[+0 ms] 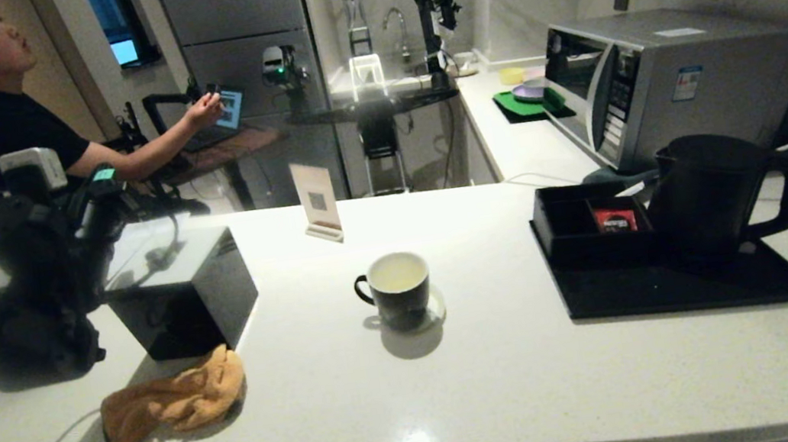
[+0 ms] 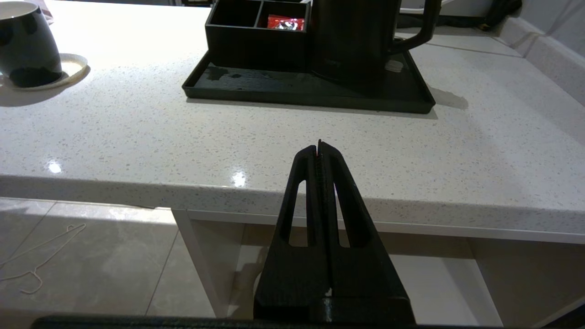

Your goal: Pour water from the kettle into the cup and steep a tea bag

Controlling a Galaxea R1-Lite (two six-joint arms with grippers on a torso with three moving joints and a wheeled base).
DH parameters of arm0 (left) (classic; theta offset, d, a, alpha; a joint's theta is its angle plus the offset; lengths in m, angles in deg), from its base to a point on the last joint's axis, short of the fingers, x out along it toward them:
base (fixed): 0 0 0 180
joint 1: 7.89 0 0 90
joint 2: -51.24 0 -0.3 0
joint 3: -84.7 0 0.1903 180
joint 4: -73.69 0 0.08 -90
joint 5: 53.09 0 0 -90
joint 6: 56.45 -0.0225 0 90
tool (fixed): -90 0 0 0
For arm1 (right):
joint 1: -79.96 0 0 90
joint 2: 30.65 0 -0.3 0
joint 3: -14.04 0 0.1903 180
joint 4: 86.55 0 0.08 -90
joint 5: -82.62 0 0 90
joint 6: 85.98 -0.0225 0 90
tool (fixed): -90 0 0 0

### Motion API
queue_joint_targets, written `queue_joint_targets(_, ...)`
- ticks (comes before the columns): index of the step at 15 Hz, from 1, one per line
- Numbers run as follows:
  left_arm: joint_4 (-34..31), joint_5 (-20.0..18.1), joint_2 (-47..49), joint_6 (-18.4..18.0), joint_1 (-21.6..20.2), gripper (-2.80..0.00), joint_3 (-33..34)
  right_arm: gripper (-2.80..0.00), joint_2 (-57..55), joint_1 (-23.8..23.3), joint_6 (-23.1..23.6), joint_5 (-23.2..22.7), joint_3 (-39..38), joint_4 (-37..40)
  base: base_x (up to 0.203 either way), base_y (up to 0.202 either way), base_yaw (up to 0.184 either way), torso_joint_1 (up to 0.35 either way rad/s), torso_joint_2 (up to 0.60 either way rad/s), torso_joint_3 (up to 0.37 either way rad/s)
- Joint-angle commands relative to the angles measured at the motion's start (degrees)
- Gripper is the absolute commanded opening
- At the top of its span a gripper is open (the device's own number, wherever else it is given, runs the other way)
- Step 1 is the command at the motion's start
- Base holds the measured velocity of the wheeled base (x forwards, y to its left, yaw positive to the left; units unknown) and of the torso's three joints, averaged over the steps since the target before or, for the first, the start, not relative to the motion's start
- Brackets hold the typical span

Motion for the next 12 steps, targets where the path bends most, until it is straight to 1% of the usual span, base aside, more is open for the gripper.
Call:
queue_joint_targets(1,0.53,0.04,1.0,0.03,0.11,-2.8,0.11,-2.8,0.0,0.01,0.03,0.03,0.03,-0.03,0.0,0.0,0.0,0.0,0.0,0.0)
queue_joint_targets(6,0.53,0.04,2.15,-0.05,0.12,-2.8,-0.07,-2.8,0.0,0.01,0.03,0.09,0.03,-0.01,0.0,0.0,0.0,0.0,0.0,0.0)
queue_joint_targets(8,0.53,0.31,1.96,-1.29,0.03,-2.8,-0.51,-2.8,0.0,0.01,0.03,0.01,-0.04,-0.02,0.0,0.0,0.0,0.0,0.0,0.0)
queue_joint_targets(12,0.53,3.29,0.63,-2.34,0.11,-2.8,-0.6,-2.8,0.0,0.01,0.03,0.01,-0.05,-0.01,0.0,0.0,0.0,0.0,0.0,0.0)
